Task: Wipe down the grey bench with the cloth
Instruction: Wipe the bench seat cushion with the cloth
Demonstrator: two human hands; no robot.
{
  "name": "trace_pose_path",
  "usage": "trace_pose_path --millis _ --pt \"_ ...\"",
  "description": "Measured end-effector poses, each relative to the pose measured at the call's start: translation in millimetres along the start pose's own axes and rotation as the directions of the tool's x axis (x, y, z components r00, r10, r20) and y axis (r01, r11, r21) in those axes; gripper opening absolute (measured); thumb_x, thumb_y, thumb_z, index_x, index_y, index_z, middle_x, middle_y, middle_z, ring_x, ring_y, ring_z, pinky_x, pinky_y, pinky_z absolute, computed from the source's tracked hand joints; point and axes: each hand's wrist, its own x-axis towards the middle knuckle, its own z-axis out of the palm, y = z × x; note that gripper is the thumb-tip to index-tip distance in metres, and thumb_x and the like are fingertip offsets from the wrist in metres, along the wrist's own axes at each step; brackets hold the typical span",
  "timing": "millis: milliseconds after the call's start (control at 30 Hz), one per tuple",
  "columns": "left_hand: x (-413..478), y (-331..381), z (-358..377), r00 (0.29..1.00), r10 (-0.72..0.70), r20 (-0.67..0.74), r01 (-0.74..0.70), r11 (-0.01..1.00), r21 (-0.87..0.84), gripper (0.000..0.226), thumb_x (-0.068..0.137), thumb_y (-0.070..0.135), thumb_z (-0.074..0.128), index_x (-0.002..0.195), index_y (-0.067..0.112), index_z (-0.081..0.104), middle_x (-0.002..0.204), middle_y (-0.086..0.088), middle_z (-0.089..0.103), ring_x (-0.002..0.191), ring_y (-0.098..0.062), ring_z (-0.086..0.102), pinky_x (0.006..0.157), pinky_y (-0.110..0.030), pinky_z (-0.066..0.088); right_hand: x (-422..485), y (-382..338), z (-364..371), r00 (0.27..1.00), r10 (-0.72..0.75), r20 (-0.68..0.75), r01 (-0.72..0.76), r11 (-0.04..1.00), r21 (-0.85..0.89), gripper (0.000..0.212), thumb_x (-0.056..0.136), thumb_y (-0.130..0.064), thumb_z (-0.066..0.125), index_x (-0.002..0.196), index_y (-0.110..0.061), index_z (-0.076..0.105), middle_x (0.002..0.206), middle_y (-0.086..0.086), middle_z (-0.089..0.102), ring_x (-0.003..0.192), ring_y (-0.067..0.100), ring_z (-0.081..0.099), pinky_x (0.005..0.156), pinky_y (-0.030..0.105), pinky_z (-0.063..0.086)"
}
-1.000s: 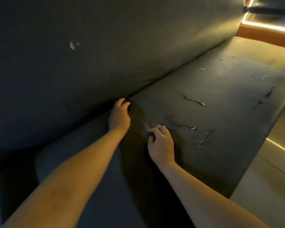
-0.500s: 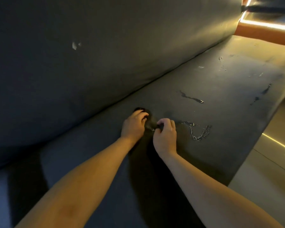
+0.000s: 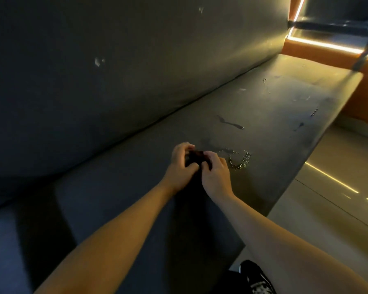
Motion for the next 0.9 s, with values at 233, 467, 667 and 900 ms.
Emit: trace_pose_path --millis 233,467,667,900 --pt "-16.1 -41.2 -30.7 0.992 -0.081 -0.098 0.127 0.599 0.791 0.050 0.107 0.023 0.033 0.156 0.014 0.032 0.166 -0.004 0.021 0.153 -0.024 0.012 0.127 -0.038 0.008 5.9 -10.5 38.3 0.966 -0.018 0.259 0.139 0.878 -0.457 0.076 0.097 -0.045 0.061 0.160 -0.028 0.023 0.168 0.010 0.003 0.155 0.033 -0.002 0.126 0.048 0.015" --pt "-14.3 -57.5 -34.0 0.989 -0.115 -0.090 0.142 0.610 0.780 0.053 0.107 0.045 0.030 0.158 0.037 0.022 0.169 0.004 0.010 0.154 -0.025 0.003 0.123 -0.051 0.009 30.1 -12.6 57.4 0.927 -0.121 0.354 0.332 0.703 -0.629 0.059 0.100 -0.027 0.050 0.157 -0.030 0.034 0.168 0.009 0.011 0.155 0.036 0.004 0.127 0.051 0.008" --pt "-15.6 -57.6 -34.6 0.995 -0.097 0.015 0.037 0.514 0.857 0.060 0.101 0.062 0.030 0.158 0.044 0.021 0.169 0.005 0.008 0.153 -0.024 0.003 0.121 -0.048 0.002 12.5 9.1 13.6 0.963 -0.089 0.253 0.252 0.616 -0.746 0.059 0.099 -0.031 0.050 0.156 -0.031 0.033 0.154 0.013 0.024 0.145 0.037 0.022 0.118 0.054 0.021" --pt "-20.2 -49.0 -28.9 0.997 -0.079 0.020 0.021 0.482 0.876 0.060 0.101 0.061 0.025 0.158 0.040 0.021 0.168 0.002 0.013 0.152 -0.026 0.010 0.122 -0.050 0.008 -6.4 15.7 -29.6 1.000 0.017 0.020 0.007 0.572 -0.820 0.049 0.100 -0.033 0.045 0.148 -0.028 0.038 0.147 0.015 0.027 0.136 0.038 0.028 0.111 0.056 0.025"
